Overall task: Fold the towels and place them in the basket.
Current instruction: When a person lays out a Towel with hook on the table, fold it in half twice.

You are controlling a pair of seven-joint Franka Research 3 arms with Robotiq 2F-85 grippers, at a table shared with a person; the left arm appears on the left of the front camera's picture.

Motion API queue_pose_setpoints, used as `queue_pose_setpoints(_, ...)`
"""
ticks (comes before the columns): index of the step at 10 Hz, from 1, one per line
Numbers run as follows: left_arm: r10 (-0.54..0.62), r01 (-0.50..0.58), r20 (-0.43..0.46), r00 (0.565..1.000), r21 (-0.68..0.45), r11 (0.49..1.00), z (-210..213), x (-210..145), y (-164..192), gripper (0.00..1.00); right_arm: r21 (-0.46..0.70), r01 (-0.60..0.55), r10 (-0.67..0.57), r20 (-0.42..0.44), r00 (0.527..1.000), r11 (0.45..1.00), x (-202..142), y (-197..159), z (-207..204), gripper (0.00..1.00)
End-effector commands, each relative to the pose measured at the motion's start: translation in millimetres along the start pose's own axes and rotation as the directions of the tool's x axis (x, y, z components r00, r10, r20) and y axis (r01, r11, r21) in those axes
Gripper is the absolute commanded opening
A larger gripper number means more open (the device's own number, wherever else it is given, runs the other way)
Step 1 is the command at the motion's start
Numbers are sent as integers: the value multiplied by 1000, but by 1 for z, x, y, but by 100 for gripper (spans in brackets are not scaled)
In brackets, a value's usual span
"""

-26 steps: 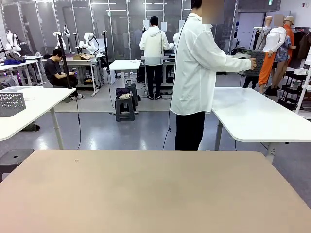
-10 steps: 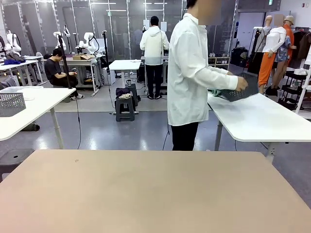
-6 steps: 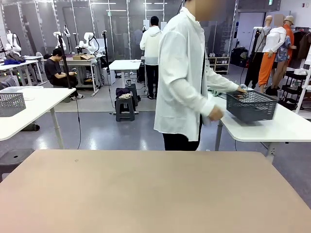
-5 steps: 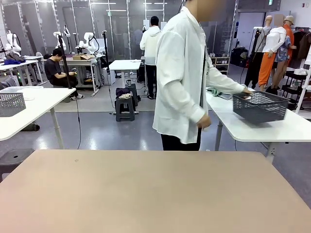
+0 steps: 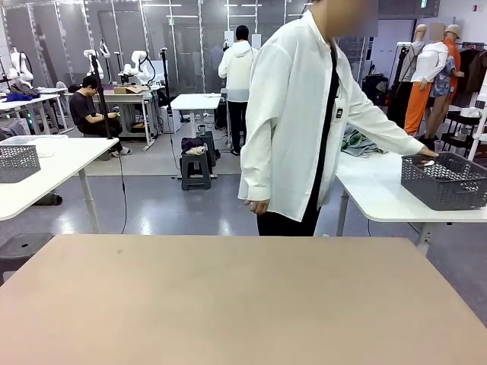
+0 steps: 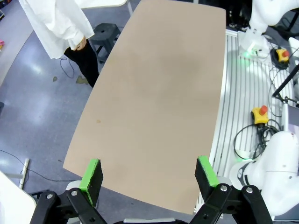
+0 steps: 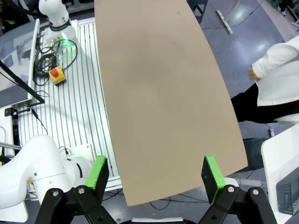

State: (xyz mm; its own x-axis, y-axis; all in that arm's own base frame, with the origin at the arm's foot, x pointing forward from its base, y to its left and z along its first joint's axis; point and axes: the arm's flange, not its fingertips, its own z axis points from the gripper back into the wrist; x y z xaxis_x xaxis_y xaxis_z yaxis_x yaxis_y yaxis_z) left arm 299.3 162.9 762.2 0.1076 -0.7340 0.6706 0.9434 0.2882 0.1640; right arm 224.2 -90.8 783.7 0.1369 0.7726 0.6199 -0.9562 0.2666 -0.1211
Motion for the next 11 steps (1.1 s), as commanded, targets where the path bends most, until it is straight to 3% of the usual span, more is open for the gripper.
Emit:
queue_pose_setpoints(1, 8, -7, 17, 1000, -7, 1000, 2, 1, 1, 100, 18, -20, 19, 58, 998, 1000, -1, 0, 9, 100)
queue_pose_setpoints(5, 8, -8, 23, 1000, -13, 1000, 1, 7, 3, 100, 29, -30, 27, 90, 996, 999, 0, 0, 14, 100)
queue_pose_setpoints(11, 1, -1, 15, 1000, -5, 1000, -3, 2, 2, 100, 13, -9, 8, 72, 997, 1000, 1, 3, 11, 100)
